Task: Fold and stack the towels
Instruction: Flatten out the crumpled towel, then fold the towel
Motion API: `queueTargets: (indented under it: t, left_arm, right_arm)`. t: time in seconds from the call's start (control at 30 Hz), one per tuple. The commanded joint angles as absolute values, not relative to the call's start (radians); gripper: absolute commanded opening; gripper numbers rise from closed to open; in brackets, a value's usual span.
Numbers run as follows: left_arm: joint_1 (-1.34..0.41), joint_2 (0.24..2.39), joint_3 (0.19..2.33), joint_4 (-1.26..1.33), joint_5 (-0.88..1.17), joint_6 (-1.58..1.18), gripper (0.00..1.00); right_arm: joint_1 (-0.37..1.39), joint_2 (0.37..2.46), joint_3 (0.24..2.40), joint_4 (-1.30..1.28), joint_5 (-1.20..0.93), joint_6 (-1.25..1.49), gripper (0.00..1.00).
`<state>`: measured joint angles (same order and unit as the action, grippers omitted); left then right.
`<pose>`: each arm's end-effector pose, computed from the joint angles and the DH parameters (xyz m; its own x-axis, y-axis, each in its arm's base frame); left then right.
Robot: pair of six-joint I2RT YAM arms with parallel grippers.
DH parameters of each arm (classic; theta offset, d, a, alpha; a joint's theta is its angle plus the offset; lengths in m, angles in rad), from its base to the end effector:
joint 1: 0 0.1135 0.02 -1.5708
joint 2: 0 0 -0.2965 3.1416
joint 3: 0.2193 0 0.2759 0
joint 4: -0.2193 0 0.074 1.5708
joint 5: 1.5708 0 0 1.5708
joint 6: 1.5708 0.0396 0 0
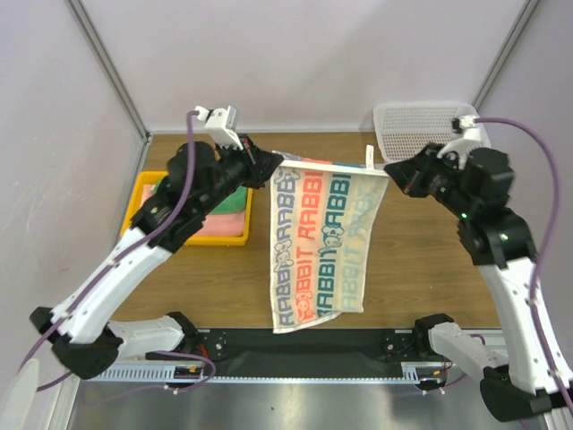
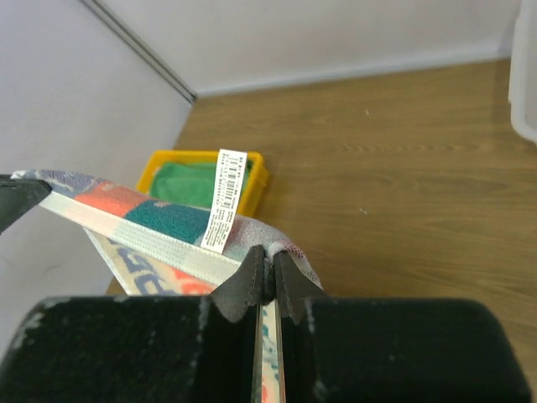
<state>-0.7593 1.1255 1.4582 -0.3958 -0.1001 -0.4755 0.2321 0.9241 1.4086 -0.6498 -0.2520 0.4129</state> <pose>0.1771 -0.1626 0.5186 -0.3211 -0.3232 -0.8902 0.5237 0.7225 -0.4513 0.1559 0.0470 0.5102 -0.3321 0.3208 -0.8870 -0.3590 0.8266 0.4334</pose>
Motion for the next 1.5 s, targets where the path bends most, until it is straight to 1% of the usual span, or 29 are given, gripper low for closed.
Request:
queueTargets:
  t: [0.0,0.2,0.23,0.33,0.47,0.63,0.73,0.87,1.03,1.2,1.3,1.4,1.47]
  left_arm:
    - [-0.603,1.156,1.392,-0.322,-0.242,-0.491,0.0]
    - [-0.523,1.299,1.261,-0.117,-0.206,-0.5,0.0]
    - [-0.509,1.318,1.229,-0.085,-0.18,-0.503,0.0]
    - [-0.456,1.405,1.197,0.03,-0.14,-0.508,0.0]
    - [-0.413,1.523,1.201,0.164,-0.104,-0.462,0.0]
    - [-0.384,1.685,1.301,0.184,-0.068,-0.405,0.0]
    - [-0.357,1.745,1.345,0.212,-0.034,-0.381,0.0]
    - [-0.331,1.792,1.407,0.2,-0.012,-0.345,0.0]
    - [-0.328,1.763,1.358,0.21,0.054,-0.325,0.0]
    - [-0.33,1.674,1.272,0.209,0.06,-0.315,0.0]
    - [-0.334,1.634,1.241,0.128,0.054,-0.321,0.0]
    - [-0.341,1.533,1.148,0.112,0.06,-0.365,0.0]
    - [-0.36,1.442,1.065,0.106,0.049,-0.382,0.0]
  right_arm:
    - [0.186,0.949,1.307,-0.497,-0.005,0.367,0.0]
    - [0.169,1.113,1.126,-0.255,-0.043,0.393,0.0]
    - [0.169,1.135,1.105,-0.168,-0.055,0.393,0.0]
    - [0.163,1.235,1.054,-0.019,-0.097,0.4,0.0]
    - [0.149,1.4,1.087,0.089,-0.159,0.393,0.0]
    - [0.138,1.578,1.175,0.172,-0.184,0.368,0.0]
    - [0.13,1.653,1.233,0.19,-0.207,0.362,0.0]
    - [0.129,1.7,1.295,0.192,-0.228,0.353,0.0]
    - [0.127,1.687,1.292,0.161,-0.23,0.345,0.0]
    - [0.127,1.583,1.218,0.112,-0.224,0.333,0.0]
    - [0.129,1.534,1.174,0.066,-0.227,0.322,0.0]
    - [0.129,1.465,1.126,-0.026,-0.225,0.322,0.0]
    - [0.127,1.402,1.065,-0.04,-0.227,0.337,0.0]
